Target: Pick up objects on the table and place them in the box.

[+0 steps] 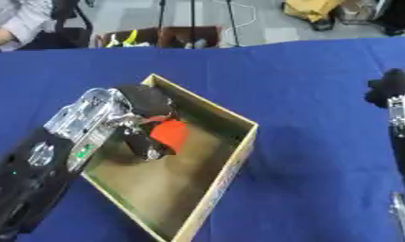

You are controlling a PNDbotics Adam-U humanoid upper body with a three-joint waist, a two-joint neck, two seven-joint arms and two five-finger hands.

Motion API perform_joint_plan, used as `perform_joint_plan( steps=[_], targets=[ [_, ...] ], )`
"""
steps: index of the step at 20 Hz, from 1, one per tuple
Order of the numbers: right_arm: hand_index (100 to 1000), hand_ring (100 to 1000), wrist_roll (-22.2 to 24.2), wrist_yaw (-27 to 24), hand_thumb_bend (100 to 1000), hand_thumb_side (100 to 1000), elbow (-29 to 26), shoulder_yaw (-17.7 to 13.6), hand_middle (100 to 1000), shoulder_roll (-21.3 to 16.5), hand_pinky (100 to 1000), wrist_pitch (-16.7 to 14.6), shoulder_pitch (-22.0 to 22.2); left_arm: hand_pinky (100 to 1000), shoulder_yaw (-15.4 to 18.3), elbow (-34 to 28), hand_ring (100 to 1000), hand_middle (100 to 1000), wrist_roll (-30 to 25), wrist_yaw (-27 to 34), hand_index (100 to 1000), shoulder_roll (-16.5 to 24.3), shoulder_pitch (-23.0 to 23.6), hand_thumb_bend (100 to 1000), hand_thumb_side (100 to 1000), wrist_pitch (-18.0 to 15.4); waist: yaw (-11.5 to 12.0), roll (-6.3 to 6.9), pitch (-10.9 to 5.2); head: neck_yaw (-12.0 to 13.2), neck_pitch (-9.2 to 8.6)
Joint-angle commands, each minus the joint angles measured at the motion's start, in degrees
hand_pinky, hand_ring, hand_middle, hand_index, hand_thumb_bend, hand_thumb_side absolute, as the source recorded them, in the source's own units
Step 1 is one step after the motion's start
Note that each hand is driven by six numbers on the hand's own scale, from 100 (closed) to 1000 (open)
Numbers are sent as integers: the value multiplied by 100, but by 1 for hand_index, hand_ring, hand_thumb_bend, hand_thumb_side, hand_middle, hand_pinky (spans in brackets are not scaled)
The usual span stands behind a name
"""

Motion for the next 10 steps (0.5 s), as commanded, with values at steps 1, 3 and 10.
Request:
perform_joint_plan(
  steps=[1,3,10],
  targets=[
    [664,631,24,-35,501,1000,-71,-7,537,-62,725,-11,-49,683,-1,-10,836,903,-395,-136,984,8,-41,467,688,-518,13,-24,-110,7,-39],
    [664,631,22,-34,502,1000,-72,-8,537,-63,725,-10,-47,689,49,-104,841,909,-395,-180,992,14,-46,496,720,-530,20,-23,-117,5,-32],
    [664,631,20,-34,500,1000,-70,-8,537,-63,725,-9,-38,687,332,-576,840,907,-395,148,1000,78,-61,548,805,-305,40,-19,-141,-37,-7]
  ],
)
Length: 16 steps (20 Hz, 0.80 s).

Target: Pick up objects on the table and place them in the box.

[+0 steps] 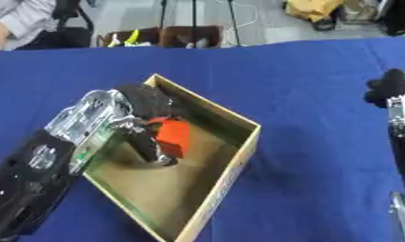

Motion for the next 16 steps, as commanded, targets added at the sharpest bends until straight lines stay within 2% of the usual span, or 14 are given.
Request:
perform_joint_plan(
  steps=[1,5,9,16],
  targets=[
    [664,631,3,-33,500,1000,-70,-9,537,-63,725,-6,-36,685,218,-340,838,907,-396,229,1000,102,-103,567,821,-252,12,-16,-148,-50,-5],
    [663,630,3,-31,500,1000,-71,-10,537,-61,724,-5,-29,678,416,-663,836,912,-396,551,1000,206,-143,595,849,-43,24,-11,-166,-139,3],
    [663,630,2,-30,501,1000,-68,-12,536,-60,724,-4,-22,671,564,-810,834,909,-396,788,1000,292,-171,584,860,127,6,1,-175,-190,24],
    [663,630,5,-31,501,1000,-69,-10,536,-62,724,-6,-21,670,605,-838,834,910,-396,913,1000,348,-188,590,861,208,9,3,-177,-209,33]
  ],
)
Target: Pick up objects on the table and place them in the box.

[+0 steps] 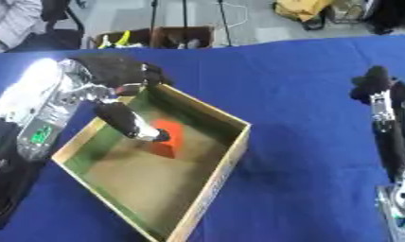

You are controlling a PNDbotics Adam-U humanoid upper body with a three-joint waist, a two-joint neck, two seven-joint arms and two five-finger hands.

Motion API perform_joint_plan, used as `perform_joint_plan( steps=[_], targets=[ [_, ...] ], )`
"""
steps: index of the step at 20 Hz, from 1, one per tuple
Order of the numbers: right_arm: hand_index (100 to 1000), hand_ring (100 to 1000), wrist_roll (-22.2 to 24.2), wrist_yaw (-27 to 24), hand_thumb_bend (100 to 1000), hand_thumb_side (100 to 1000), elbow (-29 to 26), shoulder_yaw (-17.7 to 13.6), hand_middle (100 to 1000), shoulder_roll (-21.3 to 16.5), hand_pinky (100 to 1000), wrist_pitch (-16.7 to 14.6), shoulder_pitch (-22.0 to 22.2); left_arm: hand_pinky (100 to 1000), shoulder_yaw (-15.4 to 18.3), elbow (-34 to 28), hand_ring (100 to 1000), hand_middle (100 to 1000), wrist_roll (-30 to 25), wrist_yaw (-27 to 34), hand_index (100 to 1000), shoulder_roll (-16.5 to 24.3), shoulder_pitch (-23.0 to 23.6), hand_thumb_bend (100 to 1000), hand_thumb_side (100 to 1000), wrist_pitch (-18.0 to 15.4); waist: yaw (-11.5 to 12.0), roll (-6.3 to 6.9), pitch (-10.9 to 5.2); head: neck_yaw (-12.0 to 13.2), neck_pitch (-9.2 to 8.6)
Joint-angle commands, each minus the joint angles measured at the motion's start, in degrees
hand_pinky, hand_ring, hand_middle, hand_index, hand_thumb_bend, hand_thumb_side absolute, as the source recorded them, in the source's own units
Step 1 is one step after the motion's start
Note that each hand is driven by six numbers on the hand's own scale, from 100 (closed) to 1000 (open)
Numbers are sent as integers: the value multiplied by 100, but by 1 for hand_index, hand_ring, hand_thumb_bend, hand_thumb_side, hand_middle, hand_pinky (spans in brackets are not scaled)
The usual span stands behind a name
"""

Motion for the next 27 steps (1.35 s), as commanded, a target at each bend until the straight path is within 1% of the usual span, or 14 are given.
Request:
perform_joint_plan(
  steps=[1,2,7,8,11,12,13,14,15,17,19,20,23,27],
  targets=[
    [663,630,5,-31,501,1000,-69,-10,536,-65,724,-6,-25,670,85,-107,834,910,-108,43,1000,134,-136,590,861,-78,4,-15,-154,-11,25],
    [663,630,0,-32,500,1000,-69,-16,536,-61,724,-4,-21,638,123,-146,809,877,-105,67,997,124,-142,506,851,-54,14,-21,-158,-35,34],
    [663,630,-20,-30,501,1000,-77,-31,536,-60,724,2,-22,614,492,-683,794,857,-108,429,983,203,-23,469,850,79,27,-25,-156,-83,38],
    [663,630,-25,-30,501,1000,-78,-35,536,-61,724,3,-22,597,540,-794,783,840,-108,514,973,231,9,439,844,108,30,-28,-154,-90,38],
    [663,630,-41,-29,501,1000,-81,-47,536,-61,724,7,-23,572,717,-1179,768,818,-108,768,959,327,135,407,839,247,47,-40,-145,-119,32],
    [663,630,-46,-28,501,1000,-82,-52,536,-61,724,8,-24,548,788,-1318,753,799,-92,855,945,365,185,354,828,308,57,-46,-141,-130,31],
    [663,630,-52,-27,501,1000,-84,-57,536,-61,724,9,-25,545,866,-1456,751,796,-47,940,943,408,241,345,825,377,68,-51,-138,-140,30],
    [663,630,-61,-25,501,1000,-86,-66,536,-61,724,12,-23,508,959,-1603,723,760,15,1031,919,448,303,278,809,456,88,-60,-136,-161,31],
    [663,630,-70,-24,501,1000,-88,-73,536,-62,724,13,-23,506,1077,-1759,722,758,97,1127,918,486,373,278,810,546,101,-66,-132,-173,29],
    [663,630,-88,-22,502,1000,-94,-86,536,-63,723,15,-27,467,1325,-2067,690,721,275,1317,895,538,536,226,824,731,126,-82,-123,-201,25],
    [663,630,-110,-22,502,1000,-99,-100,536,-62,723,17,-29,433,1533,-2384,665,691,468,1512,880,562,713,115,856,924,151,-100,-117,-228,20],
    [663,630,-121,-22,503,1000,-102,-108,536,-61,723,18,-31,413,1665,-2537,645,668,562,1606,868,552,808,100,873,1019,163,-113,-112,-242,17],
    [663,629,-146,-25,503,1000,-108,-121,536,-60,722,18,-43,386,2025,-2971,624,642,833,1878,852,526,1109,100,920,1290,183,-141,-94,-254,2],
    [663,629,-170,-27,504,1000,-113,-135,536,-58,722,17,-60,329,2251,-3111,580,585,1166,2211,812,449,1508,100,990,1623,209,-183,-73,-274,-17]
  ],
)
